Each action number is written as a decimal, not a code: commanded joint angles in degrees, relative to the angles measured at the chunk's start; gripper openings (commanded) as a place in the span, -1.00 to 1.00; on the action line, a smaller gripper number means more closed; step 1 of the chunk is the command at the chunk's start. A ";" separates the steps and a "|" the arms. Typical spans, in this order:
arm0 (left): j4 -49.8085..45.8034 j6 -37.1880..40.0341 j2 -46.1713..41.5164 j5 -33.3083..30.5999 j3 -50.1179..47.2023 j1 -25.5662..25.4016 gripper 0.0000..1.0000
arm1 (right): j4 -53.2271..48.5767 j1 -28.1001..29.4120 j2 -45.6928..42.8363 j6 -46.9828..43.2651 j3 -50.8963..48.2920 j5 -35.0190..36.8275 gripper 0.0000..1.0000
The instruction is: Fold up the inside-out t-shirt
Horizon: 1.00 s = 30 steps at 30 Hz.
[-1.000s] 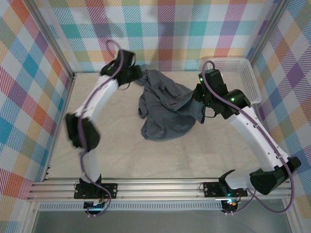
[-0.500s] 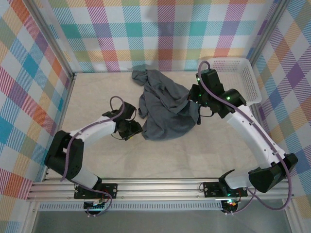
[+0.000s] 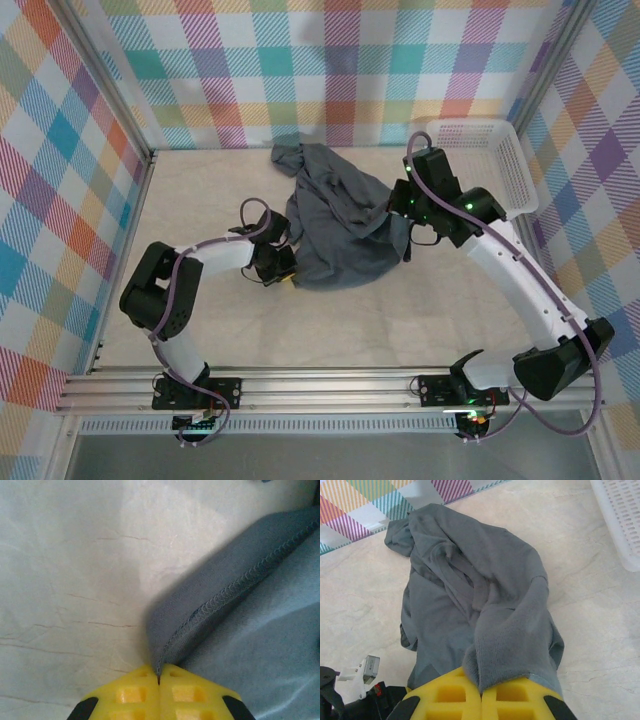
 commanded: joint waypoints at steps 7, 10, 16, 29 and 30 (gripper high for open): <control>-20.92 10.00 -25.77 -15.01 18.91 0.88 -1.00 | 5.28 -0.42 -12.38 -3.55 5.20 5.65 -1.00; -21.78 13.80 -31.75 -17.99 27.72 0.79 -1.00 | 18.08 -0.42 -22.28 -8.58 0.29 6.69 -1.00; -23.99 18.02 -31.90 -23.20 42.76 0.89 -1.00 | 16.86 -0.42 -25.65 -10.76 6.87 17.04 -1.00; -21.16 15.56 -7.59 -18.83 40.34 9.79 -1.00 | 2.72 -3.39 -5.24 -18.84 10.06 24.22 -1.00; -19.56 15.34 -5.99 -17.75 38.12 9.92 -1.00 | 2.73 -4.02 -4.21 -18.21 8.01 22.83 -1.00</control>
